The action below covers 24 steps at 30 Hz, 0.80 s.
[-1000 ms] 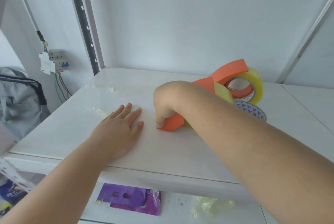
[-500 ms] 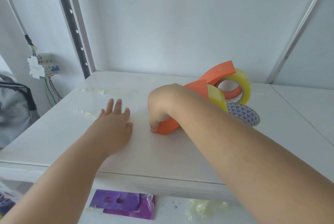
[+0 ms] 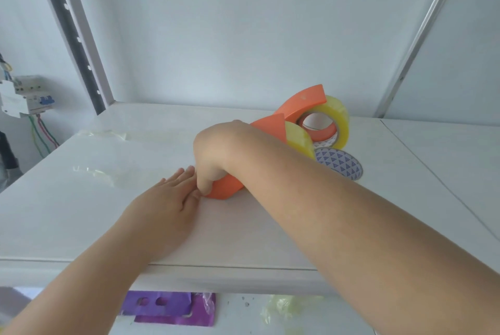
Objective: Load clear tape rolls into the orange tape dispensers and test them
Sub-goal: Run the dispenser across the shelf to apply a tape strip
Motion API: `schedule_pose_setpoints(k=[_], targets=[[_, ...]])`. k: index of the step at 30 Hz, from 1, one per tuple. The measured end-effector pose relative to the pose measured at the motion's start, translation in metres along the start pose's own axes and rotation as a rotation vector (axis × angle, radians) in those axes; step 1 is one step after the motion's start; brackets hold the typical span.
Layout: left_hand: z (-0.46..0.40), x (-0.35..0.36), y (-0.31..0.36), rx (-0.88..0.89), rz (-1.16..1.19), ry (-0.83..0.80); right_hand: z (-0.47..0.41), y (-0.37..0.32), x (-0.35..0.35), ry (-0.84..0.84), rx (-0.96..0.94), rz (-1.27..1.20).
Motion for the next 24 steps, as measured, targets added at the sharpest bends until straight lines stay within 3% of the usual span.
schedule_pose_setpoints(k=[20, 24], targets=[[-0.005, 0.003, 0.0, -0.143, -0.026, -0.008, 0.012, 0.024, 0.015, 0.012, 0.055, -0.001], [-0.014, 0.005, 0.009, -0.221, -0.146, -0.067, 0.013, 0.022, 0.016, 0.002, 0.062, 0.014]])
Point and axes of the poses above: each hand's wrist, its own z-axis away from the middle knuckle, its own x-axis out of the palm, y = z × x, the point moved 5 cm from there along -z, towards the middle knuckle, and after that the axes turned 9 degrees about -y, right-handed, at the moved point
